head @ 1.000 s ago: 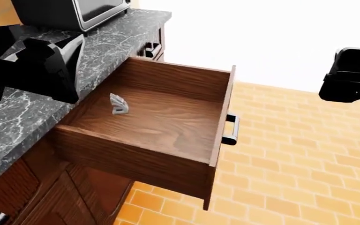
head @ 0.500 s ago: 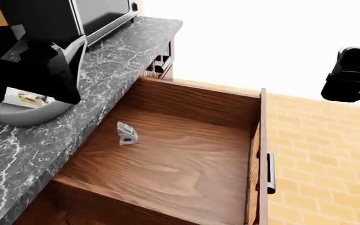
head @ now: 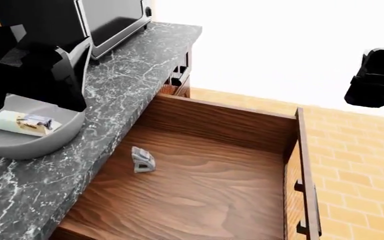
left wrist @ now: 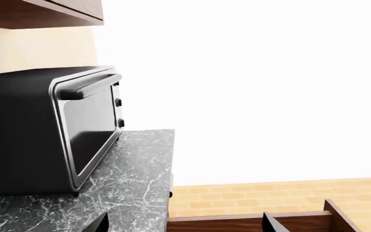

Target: Place the bar in the bowl and close the drawer.

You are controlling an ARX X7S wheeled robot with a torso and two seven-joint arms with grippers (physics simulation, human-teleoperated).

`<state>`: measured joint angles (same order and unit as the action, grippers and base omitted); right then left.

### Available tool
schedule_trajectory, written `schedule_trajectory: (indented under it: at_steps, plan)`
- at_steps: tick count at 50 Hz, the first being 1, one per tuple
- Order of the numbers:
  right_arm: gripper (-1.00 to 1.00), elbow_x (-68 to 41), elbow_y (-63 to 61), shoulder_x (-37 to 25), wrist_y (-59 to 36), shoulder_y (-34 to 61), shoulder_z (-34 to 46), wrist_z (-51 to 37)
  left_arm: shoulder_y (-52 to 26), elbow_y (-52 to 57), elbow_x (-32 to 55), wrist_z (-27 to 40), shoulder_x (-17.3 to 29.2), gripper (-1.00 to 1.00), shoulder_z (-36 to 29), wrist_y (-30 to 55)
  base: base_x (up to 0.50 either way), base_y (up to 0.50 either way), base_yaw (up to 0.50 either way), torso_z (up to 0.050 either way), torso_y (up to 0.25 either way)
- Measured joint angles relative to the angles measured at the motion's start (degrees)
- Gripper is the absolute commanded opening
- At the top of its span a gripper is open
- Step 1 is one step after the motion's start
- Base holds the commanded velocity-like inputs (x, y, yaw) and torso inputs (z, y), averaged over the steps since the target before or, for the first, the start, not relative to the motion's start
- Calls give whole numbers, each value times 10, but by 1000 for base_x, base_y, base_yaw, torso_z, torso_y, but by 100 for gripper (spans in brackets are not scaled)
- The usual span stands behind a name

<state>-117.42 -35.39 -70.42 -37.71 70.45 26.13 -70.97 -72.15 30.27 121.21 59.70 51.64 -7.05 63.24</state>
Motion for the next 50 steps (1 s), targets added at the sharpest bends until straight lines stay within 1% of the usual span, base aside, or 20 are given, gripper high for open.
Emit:
schedule_trajectory:
  at_steps: [33,42,50]
  plan:
    - [100,8,-5,-2,8,-13,-4,9,2,2,-9,-8,4,100,-4,-4,0,0,-500,0,0]
    - [100,5,-1,2,1,-8,1,5,2,3,-9,-8,6,100,-5,-6,14,1,0,0,0]
    - [100,4,1,3,-8,-3,5,0,0,4,-8,-7,6,100,-9,-8,478,36,0,0,0]
